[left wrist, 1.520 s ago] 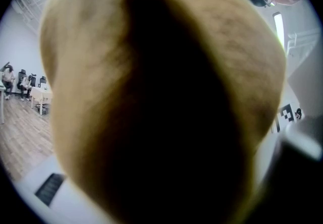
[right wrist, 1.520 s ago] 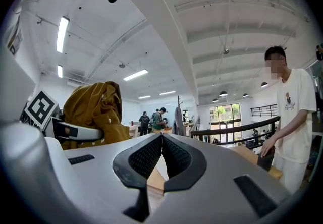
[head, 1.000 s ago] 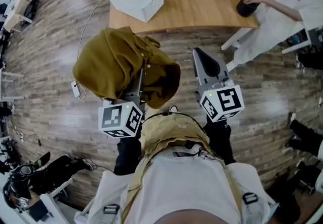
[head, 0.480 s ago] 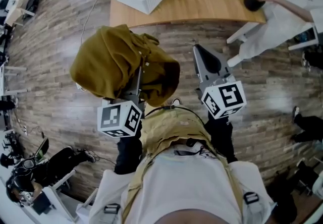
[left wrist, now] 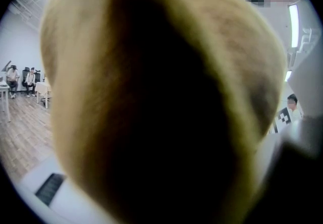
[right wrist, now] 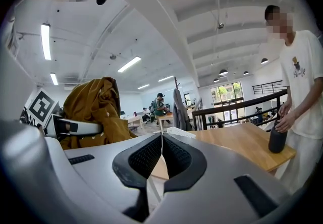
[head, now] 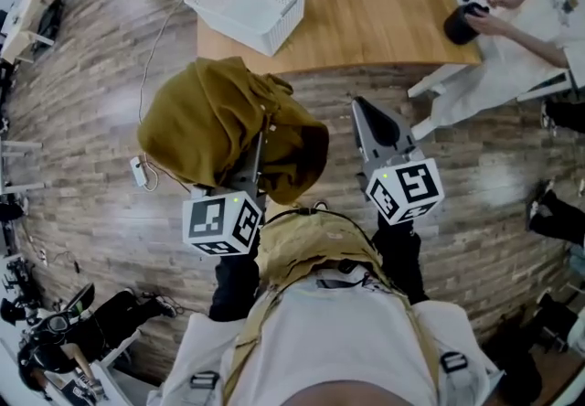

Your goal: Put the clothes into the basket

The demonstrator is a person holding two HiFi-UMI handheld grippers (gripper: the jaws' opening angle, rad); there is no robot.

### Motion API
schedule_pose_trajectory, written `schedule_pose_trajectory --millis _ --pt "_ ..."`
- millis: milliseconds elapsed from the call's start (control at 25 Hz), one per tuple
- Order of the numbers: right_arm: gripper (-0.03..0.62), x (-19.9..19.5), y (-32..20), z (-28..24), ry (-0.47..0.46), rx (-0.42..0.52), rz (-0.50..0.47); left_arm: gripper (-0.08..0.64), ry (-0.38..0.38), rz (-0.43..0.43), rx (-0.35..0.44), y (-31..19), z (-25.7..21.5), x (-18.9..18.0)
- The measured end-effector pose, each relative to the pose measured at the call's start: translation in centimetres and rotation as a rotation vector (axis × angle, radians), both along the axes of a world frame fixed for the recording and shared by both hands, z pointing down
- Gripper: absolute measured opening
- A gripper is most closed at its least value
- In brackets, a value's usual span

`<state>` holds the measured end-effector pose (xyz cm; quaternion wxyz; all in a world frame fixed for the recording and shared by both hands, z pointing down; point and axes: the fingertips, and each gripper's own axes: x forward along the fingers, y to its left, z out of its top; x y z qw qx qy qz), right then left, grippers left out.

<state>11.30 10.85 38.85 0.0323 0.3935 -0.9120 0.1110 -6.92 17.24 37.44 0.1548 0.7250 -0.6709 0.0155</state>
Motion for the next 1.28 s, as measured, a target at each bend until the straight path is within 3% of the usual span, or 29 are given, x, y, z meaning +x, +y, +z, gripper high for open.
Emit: schedule_pose_trajectory --millis 800,1280 --pt "0.021 -13.5 -17.6 0.4 0.075 -0.054 -0.014 0.268 0.055 0.045 -0.095 -17.2 2.0 -11.5" --pt "0.021 -15.6 -22.9 1.6 0.119 -0.104 0.033 0.268 0.074 0.109 -0.149 -24.8 3.6 -14.0"
